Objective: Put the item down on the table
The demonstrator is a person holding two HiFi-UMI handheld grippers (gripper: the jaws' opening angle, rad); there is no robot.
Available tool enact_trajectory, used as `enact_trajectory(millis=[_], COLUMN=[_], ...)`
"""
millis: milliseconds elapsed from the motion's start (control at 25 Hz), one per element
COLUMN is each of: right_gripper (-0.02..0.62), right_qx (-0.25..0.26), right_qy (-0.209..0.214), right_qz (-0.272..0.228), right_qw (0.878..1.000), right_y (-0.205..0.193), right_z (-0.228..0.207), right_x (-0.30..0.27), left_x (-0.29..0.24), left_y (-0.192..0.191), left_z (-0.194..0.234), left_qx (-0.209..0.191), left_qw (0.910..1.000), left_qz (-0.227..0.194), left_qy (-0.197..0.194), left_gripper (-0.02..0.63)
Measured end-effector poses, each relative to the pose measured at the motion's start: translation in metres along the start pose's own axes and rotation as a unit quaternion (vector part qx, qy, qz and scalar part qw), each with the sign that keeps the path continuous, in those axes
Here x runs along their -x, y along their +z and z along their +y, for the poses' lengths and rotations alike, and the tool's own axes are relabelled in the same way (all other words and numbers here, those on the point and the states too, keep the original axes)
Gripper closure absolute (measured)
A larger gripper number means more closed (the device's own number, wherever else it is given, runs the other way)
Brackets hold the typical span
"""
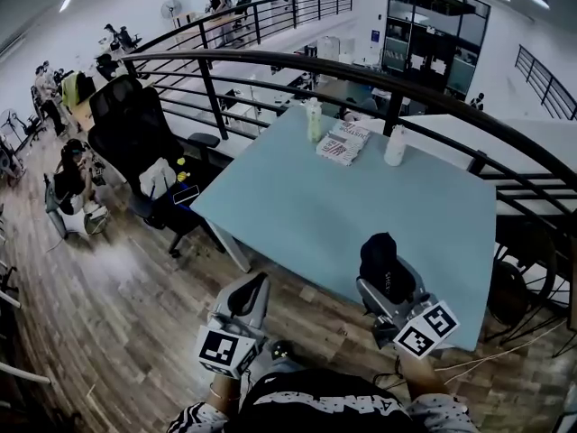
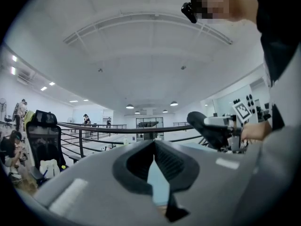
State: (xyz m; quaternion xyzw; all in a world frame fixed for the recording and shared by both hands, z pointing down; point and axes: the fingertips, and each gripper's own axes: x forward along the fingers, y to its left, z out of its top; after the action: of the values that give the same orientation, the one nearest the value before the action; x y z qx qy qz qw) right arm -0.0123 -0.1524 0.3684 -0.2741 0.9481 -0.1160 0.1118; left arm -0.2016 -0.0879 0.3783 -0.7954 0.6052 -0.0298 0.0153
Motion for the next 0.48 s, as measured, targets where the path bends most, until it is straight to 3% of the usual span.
enact_trajectory(millis=[480], right_gripper=[0.241], right_qx=[0.012], right_qy=[-0.047], right_qz=[0.003], right_qw=[0.999], right_y=[-0.007], right_z=[-0.007], right_x=[-0.064], left_x=[-0.04], left_y=[-0.008], left_z=[0.073], left_qx=[0.009], left_qw=[0.9991], left_qz=[-0.013], left_qy=[-0.04], left_gripper=[0.606])
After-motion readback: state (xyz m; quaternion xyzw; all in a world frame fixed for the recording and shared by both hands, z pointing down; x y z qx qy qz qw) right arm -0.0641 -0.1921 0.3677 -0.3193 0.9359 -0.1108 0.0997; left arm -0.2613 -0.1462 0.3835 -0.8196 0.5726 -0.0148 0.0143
